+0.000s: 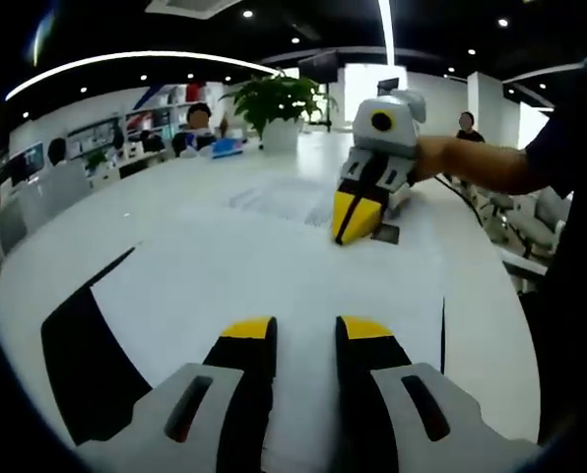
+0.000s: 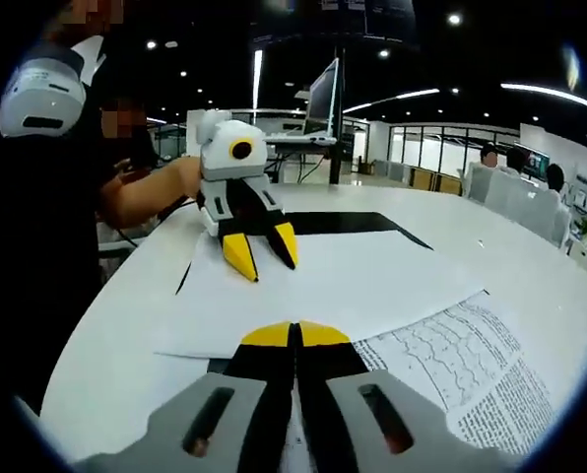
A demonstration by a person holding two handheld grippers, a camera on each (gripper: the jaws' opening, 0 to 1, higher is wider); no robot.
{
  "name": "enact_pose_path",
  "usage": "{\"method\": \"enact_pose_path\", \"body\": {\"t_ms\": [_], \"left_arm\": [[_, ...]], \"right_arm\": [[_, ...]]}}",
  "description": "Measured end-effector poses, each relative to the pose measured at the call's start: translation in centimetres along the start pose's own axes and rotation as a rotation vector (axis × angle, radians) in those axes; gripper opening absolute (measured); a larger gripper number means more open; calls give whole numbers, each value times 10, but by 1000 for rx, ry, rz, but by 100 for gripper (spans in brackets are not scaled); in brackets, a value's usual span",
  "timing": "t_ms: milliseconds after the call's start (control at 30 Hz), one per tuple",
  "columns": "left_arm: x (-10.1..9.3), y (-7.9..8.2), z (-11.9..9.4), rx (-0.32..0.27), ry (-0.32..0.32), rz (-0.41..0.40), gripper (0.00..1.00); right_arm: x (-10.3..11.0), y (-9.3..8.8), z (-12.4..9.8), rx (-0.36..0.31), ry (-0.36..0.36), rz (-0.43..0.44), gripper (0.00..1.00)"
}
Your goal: Flip through the bound document one page at a time
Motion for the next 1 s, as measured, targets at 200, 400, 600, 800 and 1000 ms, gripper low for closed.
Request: {"method": "enact_pose_path", "body": {"t_ms": [200,400,600,800,1000], "left_arm": [[1,-1,-1,-5,-9,-4,27],[0,-1,-1,13,-17,5,26],[-1,-1,-1,12,-21,10,26],[0,-2,-1,-1,-25,-1,26],[1,-2,-1,-1,-28,8,26]], "right_arm": [[-19,6,4,-3,-42,22,2],[-37,6,7,-10,-45,51,2],[-51,9,10,-5,-64,51,2],[-79,8,14,1,-89,120,2],[-103,6,15,-2,-109,112,2]]}}
Point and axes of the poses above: the point that each gripper's makers call its tool centre point, and the gripper's own axes: z roughly forward along the fingers, x roughly to its left, y roughly out of its top, the point moved 6 cm from there along -z, roughly backward along the fingers, and after that the axes turned 11 degrees about x, right-handed, at the moved point
